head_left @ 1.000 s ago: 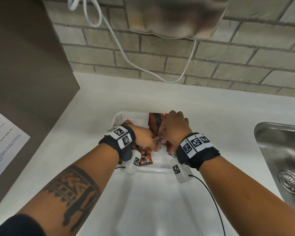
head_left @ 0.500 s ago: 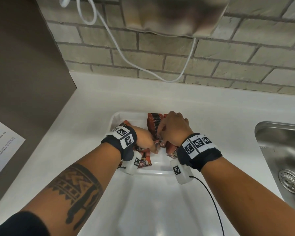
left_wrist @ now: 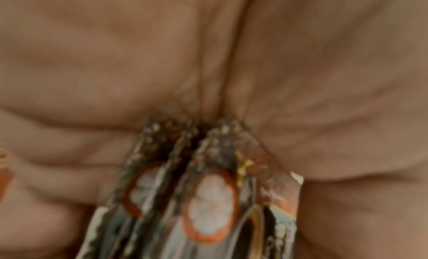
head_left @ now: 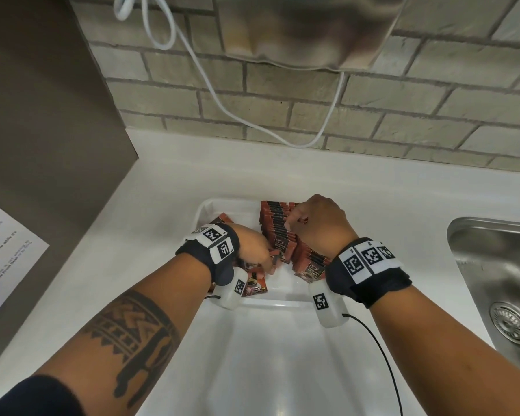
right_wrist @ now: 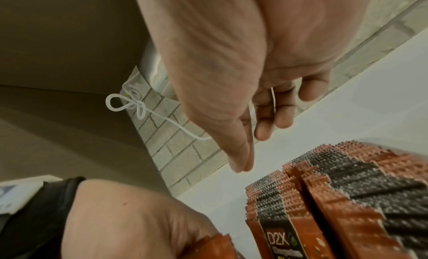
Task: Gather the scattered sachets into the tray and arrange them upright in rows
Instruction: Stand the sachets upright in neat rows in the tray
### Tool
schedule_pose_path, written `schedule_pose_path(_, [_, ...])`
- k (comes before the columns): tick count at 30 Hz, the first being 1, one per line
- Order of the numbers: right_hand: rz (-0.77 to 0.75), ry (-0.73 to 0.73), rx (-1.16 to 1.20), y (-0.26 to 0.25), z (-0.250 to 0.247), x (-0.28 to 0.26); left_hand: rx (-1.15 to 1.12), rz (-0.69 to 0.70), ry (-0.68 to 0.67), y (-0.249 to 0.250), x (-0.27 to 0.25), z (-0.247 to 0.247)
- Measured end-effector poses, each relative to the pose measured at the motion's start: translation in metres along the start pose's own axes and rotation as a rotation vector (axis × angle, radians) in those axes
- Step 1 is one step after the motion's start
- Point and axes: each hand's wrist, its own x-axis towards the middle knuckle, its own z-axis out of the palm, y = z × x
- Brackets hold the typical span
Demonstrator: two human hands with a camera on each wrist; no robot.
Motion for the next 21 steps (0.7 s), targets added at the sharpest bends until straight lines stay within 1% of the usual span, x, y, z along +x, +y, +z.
schedule_pose_path(3, [-0.016, 0.008, 0.096, 0.002, -0.006, -0.005, -0.099, 0.063, 0.017, -0.004, -0.006, -0.005])
schedule_pose_path(4, [-0.024, -0.013, 0.138, 0.002, -0.01, -0.008, -0.194, 0.105, 0.02, -0.006, -0.008, -0.007])
schedule_pose_path(7, [-0.044, -0.097, 0.239, 0.001, -0.014, -0.018, -0.596, 0.265, 0.034, -0.013, -0.019, -0.009])
schedule_pose_path(8, [-0.041, -0.115, 0.284, 0.001, -0.013, -0.02, -0.696, 0.306, 0.067, -0.014, -0.021, -0.009])
schedule_pose_path(10, [-0.038, -0.124, 0.365, 0.003, -0.011, -0.02, -0.812, 0.366, 0.131, -0.015, -0.024, -0.008])
schedule_pose_path(13, [-0.037, -0.077, 0.47, 0.002, -0.013, -0.018, -0.873, 0.444, 0.174, -0.016, -0.028, -0.007])
schedule_pose_path(16, [-0.015, 0.0, 0.577, -0.002, -0.021, -0.018, -0.909, 0.477, 0.188, -0.014, -0.034, -0.007])
schedule_pose_path(19, [-0.008, 0.028, 0.585, -0.007, -0.026, -0.019, -0.876, 0.448, 0.254, -0.016, -0.035, -0.007])
schedule_pose_path(21, [-0.012, 0.057, 0.516, -0.009, -0.027, -0.018, -0.734, 0.361, 0.31, -0.018, -0.036, -0.009])
